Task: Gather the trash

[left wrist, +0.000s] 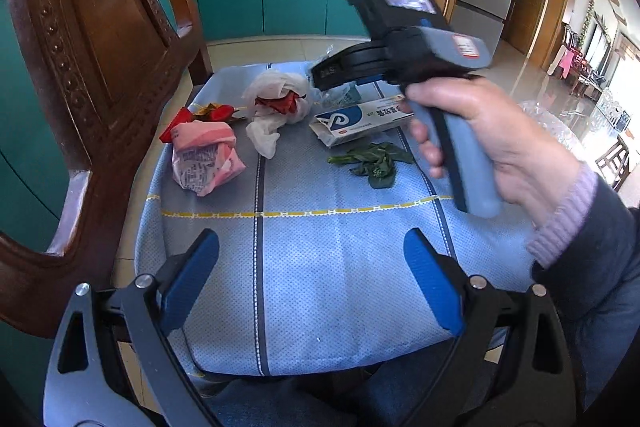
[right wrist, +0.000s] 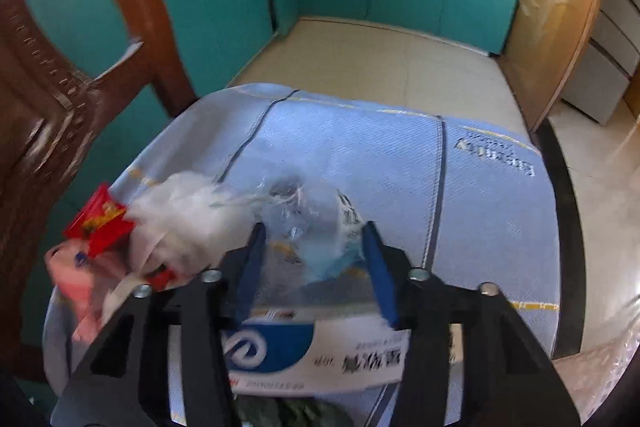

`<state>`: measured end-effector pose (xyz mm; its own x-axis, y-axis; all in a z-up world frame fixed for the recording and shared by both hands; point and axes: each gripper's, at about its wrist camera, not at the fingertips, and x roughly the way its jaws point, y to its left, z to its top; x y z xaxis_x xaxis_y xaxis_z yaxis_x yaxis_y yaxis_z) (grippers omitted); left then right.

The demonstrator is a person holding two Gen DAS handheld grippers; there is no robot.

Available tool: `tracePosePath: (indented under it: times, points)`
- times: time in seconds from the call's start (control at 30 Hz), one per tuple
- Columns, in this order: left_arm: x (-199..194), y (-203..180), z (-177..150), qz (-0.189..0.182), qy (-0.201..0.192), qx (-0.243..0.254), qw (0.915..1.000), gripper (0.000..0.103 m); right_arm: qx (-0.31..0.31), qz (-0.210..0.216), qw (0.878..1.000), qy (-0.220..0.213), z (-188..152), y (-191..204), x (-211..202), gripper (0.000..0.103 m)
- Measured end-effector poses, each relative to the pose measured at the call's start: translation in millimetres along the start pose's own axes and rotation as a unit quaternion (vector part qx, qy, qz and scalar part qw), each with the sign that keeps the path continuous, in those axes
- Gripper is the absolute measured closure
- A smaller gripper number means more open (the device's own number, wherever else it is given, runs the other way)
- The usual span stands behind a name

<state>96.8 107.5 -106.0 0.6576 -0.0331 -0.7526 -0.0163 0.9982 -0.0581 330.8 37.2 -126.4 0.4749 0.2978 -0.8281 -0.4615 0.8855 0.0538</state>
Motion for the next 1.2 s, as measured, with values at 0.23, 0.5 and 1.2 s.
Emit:
tracePosePath:
  times: [0.23, 0.5, 1.2]
  points:
    - [-8.6, -10.2, 0.3, -0.007, -0.009, 0.002, 0.9999, 0.010, 0.007, -0.004, 1.000, -0.026, -21.3, -12.9, -46.1, 0.065]
    - [-18.6, -16.8, -0.4, -0.011, -0.017, 0.004, 0.9998, 0.010, 0.032, 0.041, 0.997, -0.052, -77.9, -21.4, -114.3, 0.065]
    - [-23.7, -17.1, -5.7, 0.008, -0.014, 0.004, 0.9999, 0.010, 0.024, 0.001, 1.000, -0.011, -146.5, -36.7, -121.5, 0.064]
